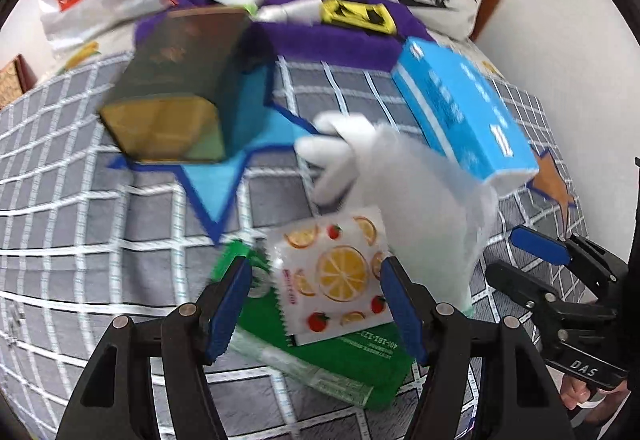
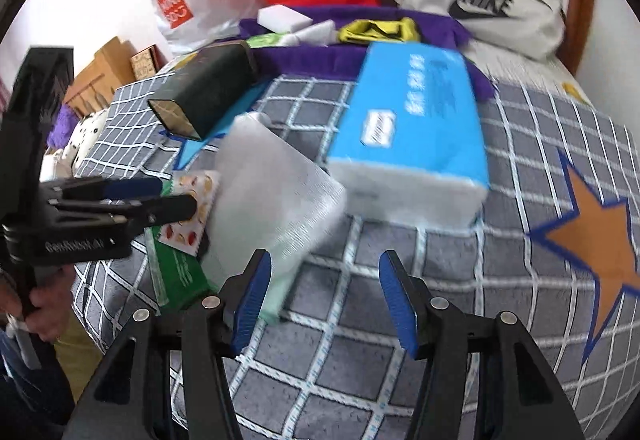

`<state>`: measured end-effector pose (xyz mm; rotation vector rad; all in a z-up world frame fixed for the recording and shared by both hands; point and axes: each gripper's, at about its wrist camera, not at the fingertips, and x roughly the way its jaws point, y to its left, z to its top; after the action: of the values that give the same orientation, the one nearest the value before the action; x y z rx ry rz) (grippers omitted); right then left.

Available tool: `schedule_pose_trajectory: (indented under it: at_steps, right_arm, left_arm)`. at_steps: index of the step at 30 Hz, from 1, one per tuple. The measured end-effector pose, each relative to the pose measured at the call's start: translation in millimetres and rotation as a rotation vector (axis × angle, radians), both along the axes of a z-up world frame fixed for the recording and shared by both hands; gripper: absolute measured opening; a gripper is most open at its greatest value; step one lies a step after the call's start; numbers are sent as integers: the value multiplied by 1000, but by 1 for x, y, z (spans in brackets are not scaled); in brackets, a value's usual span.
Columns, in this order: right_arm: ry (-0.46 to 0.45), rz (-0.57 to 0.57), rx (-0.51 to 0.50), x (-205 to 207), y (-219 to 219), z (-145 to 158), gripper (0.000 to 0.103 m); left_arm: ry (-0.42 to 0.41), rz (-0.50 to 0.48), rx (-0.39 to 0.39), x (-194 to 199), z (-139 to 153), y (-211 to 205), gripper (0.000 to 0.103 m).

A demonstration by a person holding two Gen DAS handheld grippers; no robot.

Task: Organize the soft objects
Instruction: 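Move both tools back to the pile, left tool over the orange-print sachet, then grasp the orange-print sachet with the left tool while the right tool reaches the white mesh bag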

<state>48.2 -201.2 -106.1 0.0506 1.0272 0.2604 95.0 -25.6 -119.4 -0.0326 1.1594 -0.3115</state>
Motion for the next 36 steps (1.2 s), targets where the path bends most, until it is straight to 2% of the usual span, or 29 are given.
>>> schedule_pose_trajectory:
  at_steps: [2, 4, 7, 11, 12, 14, 17, 20, 27, 31, 36]
  right_arm:
    - [17, -21, 11, -3, -7, -4, 56]
    - [23, -50, 27, -6, -13, -5, 56]
    - [37, -71, 64, -7, -19, -7, 56]
    - [37, -75, 60, -4, -15, -9, 56]
    - [38, -74, 63, -4, -14, -9, 56]
    - [43, -66, 66, -3, -11, -11, 56]
    - [48, -63, 52, -3, -8, -13, 56]
    - [48, -57, 53, -3, -4, -13, 56]
    - [44, -34, 50, -1, 5, -11, 56]
    - [34, -25, 49, 5, 11, -10, 56]
    - [15, -18, 50, 20, 19, -10, 56]
  left_arm:
    - [-14, -4, 0, 0, -2, -4, 76]
    - [-22, -17, 6, 0, -3, -7, 79]
    - [-33, -34, 25, 0, -4, -13, 82]
    - [-74, -44, 47, -4, -5, -16, 83]
    - [-78, -44, 41, -4, -5, -14, 81]
    - [-93, -54, 28, -5, -3, -10, 59]
    - [-84, -49, -17, -2, 0, 2, 48]
    - [-90, -30, -34, -1, 5, 14, 47]
    - [-132, 25, -17, -3, 19, 41, 46]
    - [-118, 82, -3, 5, 13, 60, 46]
    - [-73, 111, -39, 9, -2, 72, 46]
